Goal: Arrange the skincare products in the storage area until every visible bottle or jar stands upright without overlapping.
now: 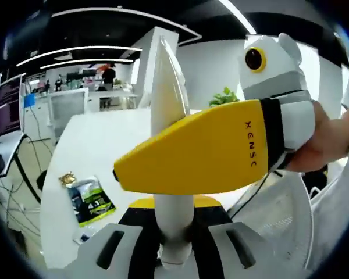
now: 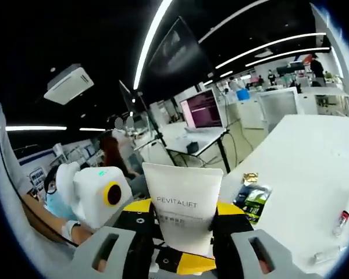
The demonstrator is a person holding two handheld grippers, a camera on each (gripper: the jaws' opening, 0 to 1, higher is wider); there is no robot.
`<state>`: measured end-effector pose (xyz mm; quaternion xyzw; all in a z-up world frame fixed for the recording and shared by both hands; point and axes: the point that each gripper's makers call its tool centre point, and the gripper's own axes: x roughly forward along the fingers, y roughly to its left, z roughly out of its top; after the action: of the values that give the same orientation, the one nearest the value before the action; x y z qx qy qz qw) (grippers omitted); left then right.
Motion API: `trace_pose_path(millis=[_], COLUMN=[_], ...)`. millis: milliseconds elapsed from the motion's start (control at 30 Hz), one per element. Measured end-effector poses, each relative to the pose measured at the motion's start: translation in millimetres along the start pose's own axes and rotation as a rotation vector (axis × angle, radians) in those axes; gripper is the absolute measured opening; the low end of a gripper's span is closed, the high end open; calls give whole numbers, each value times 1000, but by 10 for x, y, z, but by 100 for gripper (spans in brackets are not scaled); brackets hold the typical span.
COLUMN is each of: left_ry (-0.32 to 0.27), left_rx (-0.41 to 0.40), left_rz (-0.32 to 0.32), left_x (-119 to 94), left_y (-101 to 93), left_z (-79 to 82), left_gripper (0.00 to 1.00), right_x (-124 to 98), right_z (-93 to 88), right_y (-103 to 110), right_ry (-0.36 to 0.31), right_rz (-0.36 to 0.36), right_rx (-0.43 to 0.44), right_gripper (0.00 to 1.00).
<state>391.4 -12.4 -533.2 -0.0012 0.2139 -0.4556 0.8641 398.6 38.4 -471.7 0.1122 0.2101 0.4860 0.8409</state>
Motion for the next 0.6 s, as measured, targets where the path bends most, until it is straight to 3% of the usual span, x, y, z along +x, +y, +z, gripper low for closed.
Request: trace_pose_path(millis=[200,300,400,600], left_ry=[27,53,92,163], left_rx=[78,115,178,289], left_rz=[-71,-90,-115,-177], left_x=[21,36,59,91], left_y=[-198,-253,-343,-545], left_z=[-67,-118,-203,-373], left_gripper=[16,16,16,16], right_x=[-320,-458,-592,-665], right_z=[-15,-27,-169,-428], right_y=[112,104,108,243], right_ry=[162,242,393,560], right_rz=[194,234,287,415], right_rx=[-207,-315,-427,-559], right_gripper=[23,19,16,12])
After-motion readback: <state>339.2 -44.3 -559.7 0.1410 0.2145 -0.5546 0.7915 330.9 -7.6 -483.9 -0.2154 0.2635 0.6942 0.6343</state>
